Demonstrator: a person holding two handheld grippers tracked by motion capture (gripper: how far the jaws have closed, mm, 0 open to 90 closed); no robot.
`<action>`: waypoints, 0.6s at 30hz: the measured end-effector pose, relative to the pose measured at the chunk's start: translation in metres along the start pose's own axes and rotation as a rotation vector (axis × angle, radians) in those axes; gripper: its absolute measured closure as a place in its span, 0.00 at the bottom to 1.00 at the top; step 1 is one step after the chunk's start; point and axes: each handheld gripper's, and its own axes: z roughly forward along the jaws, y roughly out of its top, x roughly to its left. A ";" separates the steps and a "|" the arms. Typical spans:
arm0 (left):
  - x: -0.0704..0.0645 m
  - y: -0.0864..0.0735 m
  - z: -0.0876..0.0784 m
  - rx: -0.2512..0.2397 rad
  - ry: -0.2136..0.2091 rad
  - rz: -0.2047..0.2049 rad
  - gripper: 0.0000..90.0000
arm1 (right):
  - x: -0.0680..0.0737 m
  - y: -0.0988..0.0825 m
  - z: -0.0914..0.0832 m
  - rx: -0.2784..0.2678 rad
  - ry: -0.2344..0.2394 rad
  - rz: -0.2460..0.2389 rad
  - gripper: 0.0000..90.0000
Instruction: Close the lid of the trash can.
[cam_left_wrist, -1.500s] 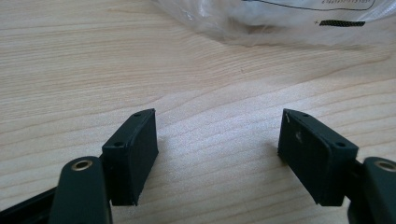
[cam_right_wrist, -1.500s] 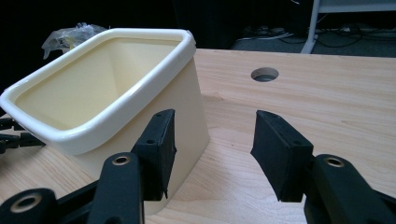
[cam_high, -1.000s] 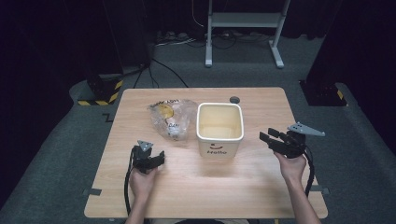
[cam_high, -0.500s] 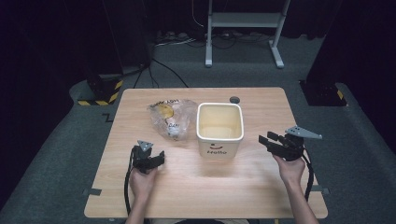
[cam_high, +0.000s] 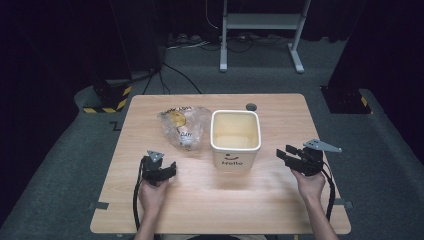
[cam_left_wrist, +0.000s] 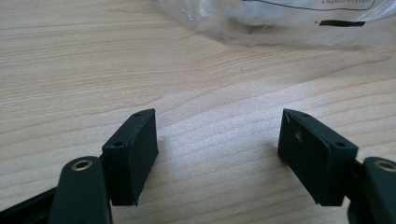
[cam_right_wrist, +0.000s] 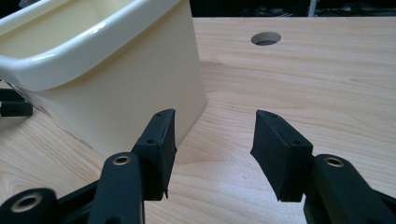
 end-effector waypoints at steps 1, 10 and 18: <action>0.000 0.000 0.000 0.000 0.000 0.000 0.32 | 0.000 -0.001 0.001 0.004 -0.002 0.001 0.55; 0.000 0.000 0.000 0.000 0.000 0.000 0.32 | 0.000 -0.010 0.005 0.025 -0.003 0.010 0.55; 0.000 0.000 0.000 0.000 0.000 0.000 0.32 | 0.001 -0.014 0.014 0.051 -0.011 -0.004 0.55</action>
